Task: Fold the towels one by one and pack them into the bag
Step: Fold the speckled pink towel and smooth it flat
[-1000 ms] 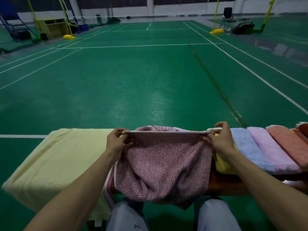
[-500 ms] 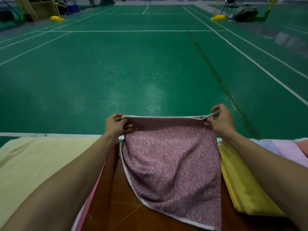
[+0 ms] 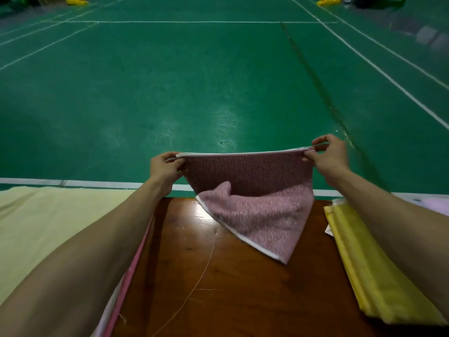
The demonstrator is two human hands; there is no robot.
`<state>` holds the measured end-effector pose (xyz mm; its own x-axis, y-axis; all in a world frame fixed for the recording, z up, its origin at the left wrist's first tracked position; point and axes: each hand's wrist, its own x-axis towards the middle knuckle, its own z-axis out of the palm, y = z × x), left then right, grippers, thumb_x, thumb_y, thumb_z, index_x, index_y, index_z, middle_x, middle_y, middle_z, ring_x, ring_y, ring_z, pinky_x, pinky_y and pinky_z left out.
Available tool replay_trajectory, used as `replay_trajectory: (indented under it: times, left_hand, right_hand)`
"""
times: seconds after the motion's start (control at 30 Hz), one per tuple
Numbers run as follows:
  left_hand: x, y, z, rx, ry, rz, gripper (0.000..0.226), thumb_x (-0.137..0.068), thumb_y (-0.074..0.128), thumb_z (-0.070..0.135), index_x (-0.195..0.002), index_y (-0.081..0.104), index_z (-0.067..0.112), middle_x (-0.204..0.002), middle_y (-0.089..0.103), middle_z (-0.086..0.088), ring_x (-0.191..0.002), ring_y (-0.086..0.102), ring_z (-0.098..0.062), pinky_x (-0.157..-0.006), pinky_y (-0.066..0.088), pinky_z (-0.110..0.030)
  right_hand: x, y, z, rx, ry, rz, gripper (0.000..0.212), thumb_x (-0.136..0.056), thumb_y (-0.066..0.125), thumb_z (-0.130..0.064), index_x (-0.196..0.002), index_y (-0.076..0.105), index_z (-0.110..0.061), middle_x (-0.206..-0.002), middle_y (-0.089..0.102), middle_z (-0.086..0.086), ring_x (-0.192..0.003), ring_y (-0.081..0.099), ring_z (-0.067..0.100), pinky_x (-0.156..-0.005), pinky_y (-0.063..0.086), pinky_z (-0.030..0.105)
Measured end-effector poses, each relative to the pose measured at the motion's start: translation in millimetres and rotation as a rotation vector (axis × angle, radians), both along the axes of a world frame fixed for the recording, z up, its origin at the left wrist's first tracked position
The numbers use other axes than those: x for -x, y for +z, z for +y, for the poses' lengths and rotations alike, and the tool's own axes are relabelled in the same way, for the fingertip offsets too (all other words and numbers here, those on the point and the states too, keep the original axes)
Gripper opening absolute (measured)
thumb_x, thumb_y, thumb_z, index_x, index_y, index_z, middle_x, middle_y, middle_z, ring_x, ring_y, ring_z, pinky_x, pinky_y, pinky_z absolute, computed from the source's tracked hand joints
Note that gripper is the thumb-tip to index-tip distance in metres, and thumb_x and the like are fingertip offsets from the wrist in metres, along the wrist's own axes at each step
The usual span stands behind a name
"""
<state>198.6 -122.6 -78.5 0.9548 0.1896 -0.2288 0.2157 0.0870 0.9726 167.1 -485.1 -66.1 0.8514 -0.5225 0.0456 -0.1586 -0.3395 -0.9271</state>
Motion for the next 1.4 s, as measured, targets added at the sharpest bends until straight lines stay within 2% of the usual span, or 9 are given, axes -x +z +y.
replay_trajectory:
  times: [0.13,0.33,0.47,0.57,0.77,0.9,1.03,1.27,1.4]
  left_hand:
    - [4.4,6.7,4.9,0.007,0.003,-0.024,0.023,-0.091,0.053,-0.01,-0.079,0.057,0.01,-0.074,0.063,-0.005,-0.057,0.063,-0.007,-0.058,0.054,-0.018]
    - [15.4,15.9,13.8,0.008,-0.028,-0.073,0.018,-0.089,0.057,-0.009,-0.084,0.061,0.008,-0.085,0.062,-0.009,-0.076,0.06,-0.015,-0.069,0.056,-0.019]
    - [24.5,24.2,26.1,-0.037,-0.043,-0.082,0.013,-0.088,0.061,-0.006,-0.087,0.066,0.006,-0.077,0.068,-0.004,-0.075,0.062,-0.016,-0.069,0.058,-0.022]
    - [32.0,26.7,35.9,-0.124,-0.05,-0.099,0.02,-0.088,0.064,-0.001,-0.107,0.067,0.003,-0.064,0.07,0.011,-0.069,0.063,-0.009,-0.059,0.055,-0.017]
    - [60.7,43.0,53.5,-0.29,-0.07,-0.185,0.026,-0.087,0.066,0.004,-0.112,0.066,0.012,-0.06,0.067,0.023,-0.056,0.057,0.008,-0.06,0.039,-0.024]
    - [87.2,55.4,62.4,-0.303,-0.109,-0.242,0.011,-0.087,0.064,-0.001,-0.092,0.069,0.007,-0.06,0.067,0.02,-0.055,0.055,0.008,-0.061,0.041,-0.018]
    - [125.8,68.9,65.8,-0.276,-0.165,-0.276,0.022,-0.087,0.059,-0.009,-0.081,0.063,0.012,-0.079,0.069,0.01,-0.068,0.062,0.006,-0.067,0.048,-0.008]
    - [190.5,59.6,80.5,-0.439,-0.309,-0.268,0.01,-0.09,0.06,0.001,-0.083,0.061,0.007,-0.08,0.064,-0.007,-0.076,0.054,-0.015,-0.069,0.043,-0.024]
    - [214.9,54.2,88.8,-0.559,-0.351,-0.265,0.008,-0.089,0.063,0.004,-0.083,0.061,0.008,-0.079,0.064,-0.009,-0.072,0.054,-0.016,-0.065,0.042,-0.026]
  right_hand:
    - [3.5,4.6,6.1,0.038,0.002,-0.024,0.032,-0.081,0.072,0.007,-0.08,0.056,-0.021,-0.081,0.058,-0.002,-0.085,0.062,0.023,-0.083,0.058,0.05]
    - [11.1,7.5,16.6,0.067,0.019,-0.031,0.023,-0.081,0.073,0.005,-0.094,0.064,-0.012,-0.082,0.059,-0.005,-0.087,0.065,0.023,-0.083,0.059,0.043]
    - [31.2,18.2,18.0,0.082,0.059,0.005,0.021,-0.085,0.071,0.001,-0.104,0.068,-0.008,-0.099,0.063,0.003,-0.082,0.068,0.021,-0.062,0.06,0.023]
    - [51.8,25.6,15.3,0.152,0.134,0.026,0.017,-0.086,0.071,-0.002,-0.101,0.068,-0.009,-0.1,0.063,0.006,-0.071,0.067,0.021,-0.052,0.056,0.016]
    - [90.4,38.1,11.4,0.206,0.232,-0.035,0.019,-0.08,0.077,-0.002,-0.086,0.069,-0.019,-0.084,0.068,0.003,-0.083,0.065,0.023,-0.072,0.057,0.026]
    - [124.3,54.3,18.3,0.077,0.255,-0.096,0.025,-0.079,0.076,0.003,-0.096,0.064,-0.011,-0.091,0.065,0.006,-0.086,0.062,0.017,-0.073,0.052,0.014]
    - [163.2,64.2,23.8,-0.026,0.289,-0.081,0.033,-0.08,0.074,0.004,-0.105,0.059,-0.012,-0.094,0.065,0.011,-0.084,0.064,0.019,-0.074,0.057,0.023]
    - [217.7,57.0,32.6,0.024,0.324,0.007,0.035,-0.082,0.073,-0.001,-0.106,0.059,-0.022,-0.096,0.073,0.008,-0.093,0.069,0.021,-0.083,0.058,0.041]
    - [242.4,52.0,40.5,-0.005,0.294,-0.043,0.03,-0.082,0.072,0.002,-0.103,0.061,-0.015,-0.096,0.072,0.003,-0.096,0.069,0.019,-0.079,0.058,0.03]
